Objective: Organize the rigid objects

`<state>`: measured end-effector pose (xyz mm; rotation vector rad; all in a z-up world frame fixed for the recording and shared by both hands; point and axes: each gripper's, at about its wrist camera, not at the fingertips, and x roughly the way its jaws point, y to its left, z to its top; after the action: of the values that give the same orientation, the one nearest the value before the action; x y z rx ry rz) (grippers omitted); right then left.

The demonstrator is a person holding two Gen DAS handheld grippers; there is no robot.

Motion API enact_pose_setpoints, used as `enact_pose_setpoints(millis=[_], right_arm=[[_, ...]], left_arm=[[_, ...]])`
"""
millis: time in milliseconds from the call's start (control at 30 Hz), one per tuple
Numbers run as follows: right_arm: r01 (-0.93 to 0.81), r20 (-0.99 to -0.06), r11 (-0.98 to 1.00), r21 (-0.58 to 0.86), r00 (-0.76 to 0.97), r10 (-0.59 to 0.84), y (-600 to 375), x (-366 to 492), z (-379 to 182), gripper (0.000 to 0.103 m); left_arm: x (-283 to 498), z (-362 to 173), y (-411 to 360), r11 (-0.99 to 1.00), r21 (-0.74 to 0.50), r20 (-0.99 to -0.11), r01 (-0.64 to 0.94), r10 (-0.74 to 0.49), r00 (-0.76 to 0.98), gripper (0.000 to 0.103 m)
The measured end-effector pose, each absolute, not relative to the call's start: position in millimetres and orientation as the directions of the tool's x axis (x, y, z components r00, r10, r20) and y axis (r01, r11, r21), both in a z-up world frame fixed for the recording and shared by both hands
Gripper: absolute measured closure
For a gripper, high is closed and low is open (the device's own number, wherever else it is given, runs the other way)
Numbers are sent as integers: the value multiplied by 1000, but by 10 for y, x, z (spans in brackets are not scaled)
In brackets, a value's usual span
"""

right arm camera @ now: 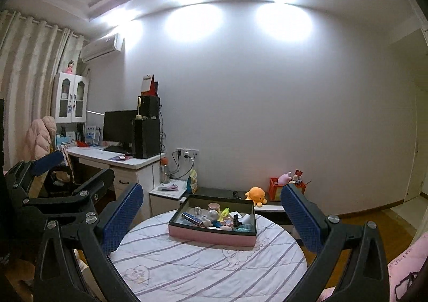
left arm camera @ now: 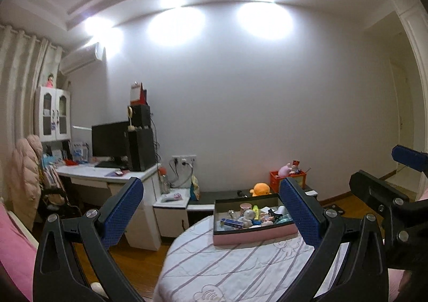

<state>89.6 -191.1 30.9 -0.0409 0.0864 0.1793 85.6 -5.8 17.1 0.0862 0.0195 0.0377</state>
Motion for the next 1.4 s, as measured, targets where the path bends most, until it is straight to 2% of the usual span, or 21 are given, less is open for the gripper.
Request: enact_pose_setpoints(millis=[267,700,1400], right_arm=[[-177,-62,984,-25,983,175,-1904,404,449,0],[-186,-28,982,-43,982,185,-1867,122,577,0],[-174,-22,984,-48,985,173,-1887,43,567,0]], left_arm=[[294,348,-70,993,95,49,-66,61,997,0],[0,497,12,995,70,96,-73,67,993,0],[36,517,-58,994,78,92,-74,67,994,0]])
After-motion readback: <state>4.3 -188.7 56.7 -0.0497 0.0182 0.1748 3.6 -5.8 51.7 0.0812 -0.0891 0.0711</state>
